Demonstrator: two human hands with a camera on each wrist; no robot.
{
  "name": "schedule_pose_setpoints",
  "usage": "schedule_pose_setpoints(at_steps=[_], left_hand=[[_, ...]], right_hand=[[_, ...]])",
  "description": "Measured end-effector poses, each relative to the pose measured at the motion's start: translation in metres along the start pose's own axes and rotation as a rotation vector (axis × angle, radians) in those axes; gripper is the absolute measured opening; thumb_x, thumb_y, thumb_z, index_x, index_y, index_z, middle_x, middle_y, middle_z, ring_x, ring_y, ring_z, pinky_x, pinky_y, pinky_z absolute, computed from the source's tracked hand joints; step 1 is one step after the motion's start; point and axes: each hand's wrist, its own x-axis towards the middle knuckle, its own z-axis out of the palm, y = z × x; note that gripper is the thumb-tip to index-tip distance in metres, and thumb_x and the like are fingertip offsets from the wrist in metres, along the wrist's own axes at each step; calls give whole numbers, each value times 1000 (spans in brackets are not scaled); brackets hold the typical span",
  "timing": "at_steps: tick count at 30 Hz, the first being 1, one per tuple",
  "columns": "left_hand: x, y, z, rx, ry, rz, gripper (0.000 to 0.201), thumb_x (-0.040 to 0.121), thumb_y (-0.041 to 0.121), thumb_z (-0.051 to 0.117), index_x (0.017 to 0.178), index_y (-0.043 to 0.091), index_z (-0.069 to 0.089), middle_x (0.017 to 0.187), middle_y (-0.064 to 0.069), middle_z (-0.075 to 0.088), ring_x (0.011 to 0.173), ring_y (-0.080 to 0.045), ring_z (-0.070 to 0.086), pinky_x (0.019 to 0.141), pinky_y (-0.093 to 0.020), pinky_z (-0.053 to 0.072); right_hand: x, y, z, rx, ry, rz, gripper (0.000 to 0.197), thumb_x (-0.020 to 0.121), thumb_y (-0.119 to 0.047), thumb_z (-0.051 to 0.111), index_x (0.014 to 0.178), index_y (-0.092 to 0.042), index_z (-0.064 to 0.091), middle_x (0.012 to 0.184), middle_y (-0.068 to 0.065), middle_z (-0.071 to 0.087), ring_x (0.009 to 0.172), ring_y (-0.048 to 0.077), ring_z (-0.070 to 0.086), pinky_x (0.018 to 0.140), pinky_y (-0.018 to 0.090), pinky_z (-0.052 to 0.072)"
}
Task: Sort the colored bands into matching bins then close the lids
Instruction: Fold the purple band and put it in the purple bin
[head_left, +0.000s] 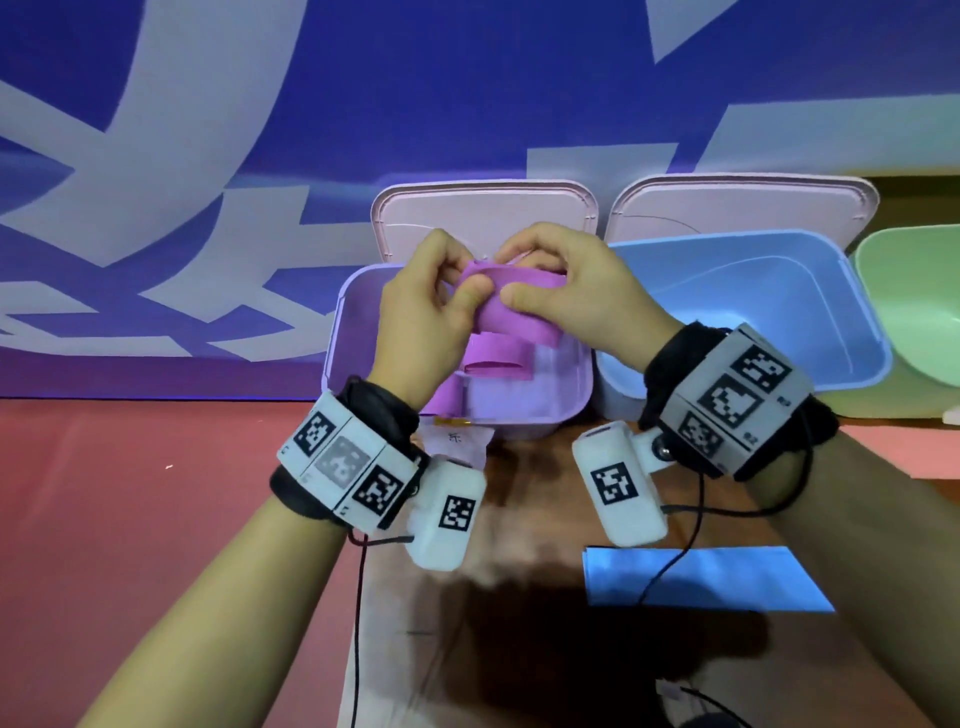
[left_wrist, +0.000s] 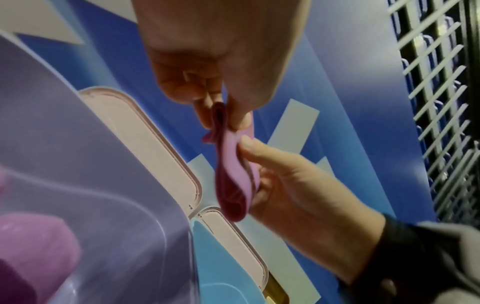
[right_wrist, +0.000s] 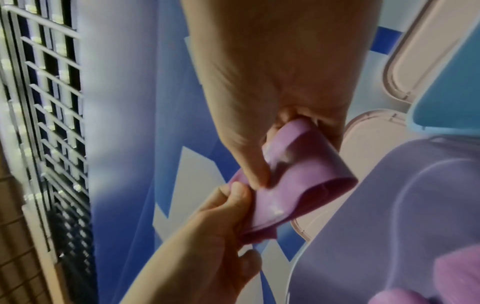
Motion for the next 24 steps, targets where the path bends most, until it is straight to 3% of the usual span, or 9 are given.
schedule_pose_setpoints(at_steps=[3, 6, 8, 11, 13, 15, 18, 21, 24], left_hand=[[11, -25, 5, -76, -101, -308, 27, 90, 7, 55, 73, 25, 45, 63, 4, 44, 52, -4, 39, 51, -15, 34], [15, -43, 9, -87, -194, -583, 24, 93, 14, 54, 73, 23, 46, 65, 3, 45, 45, -4, 40, 38, -11, 34], [21, -47, 9, -102, -222, -678, 23, 94, 17, 54, 74, 23, 45, 66, 3, 45, 46, -4, 40, 34, -8, 33], [36, -53, 8, -132, -281, -793, 25, 95, 20, 54, 72, 22, 43, 69, 4, 44, 52, -4, 41, 34, -8, 37], [45, -58, 6, -118, -367, -860, 26, 94, 22, 55, 72, 21, 42, 70, 4, 45, 59, -7, 42, 38, -9, 41], [52, -63, 8, -78, -489, -911, 26, 95, 22, 53, 72, 20, 42, 65, 2, 46, 59, -10, 42, 45, -16, 48], [50, -73, 18, 13, -670, -963, 29, 99, 19, 47, 70, 14, 42, 48, 0, 39, 51, -11, 35, 50, -24, 51], [46, -89, 28, 74, -787, -1021, 29, 99, 15, 46, 71, 9, 43, 40, -3, 46, 35, -11, 47, 39, -22, 48], [48, -107, 36, 133, -875, -1090, 31, 100, 15, 43, 69, 8, 43, 32, 0, 47, 28, -9, 48, 42, -23, 47]], right_hand=[[5, 19, 2, 98, 27, 213, 37, 83, -3, 62, 117, -13, 51, 99, 1, 55, 86, 11, 53, 81, 21, 47], [8, 37, 9, 69, 31, 404, 38, 83, 0, 58, 117, -13, 47, 90, 3, 55, 83, 22, 56, 89, 42, 52], [11, 46, 13, 63, 44, 482, 35, 83, 1, 57, 113, -12, 45, 78, 1, 53, 74, 25, 57, 80, 40, 54], [16, 49, 19, 113, 49, 566, 25, 85, 1, 56, 102, -11, 41, 71, 5, 52, 58, 22, 57, 56, 24, 53], [21, 50, 19, 96, 68, 599, 22, 85, 1, 56, 91, -14, 41, 69, 6, 53, 56, 21, 58, 50, 23, 52], [26, 52, 22, -21, 65, 574, 23, 83, 2, 56, 81, -15, 41, 72, 11, 55, 61, 26, 61, 57, 30, 54], [27, 51, 30, -406, -69, 495, 17, 84, 3, 51, 96, -8, 46, 95, 20, 60, 92, 34, 63, 80, 38, 50], [24, 49, 36, -546, -195, 557, 24, 88, 4, 45, 111, -3, 45, 112, 22, 57, 106, 34, 60, 78, 33, 46], [24, 47, 39, -606, -300, 605, 27, 90, 3, 42, 117, 2, 45, 116, 20, 56, 107, 30, 56, 76, 29, 46]])
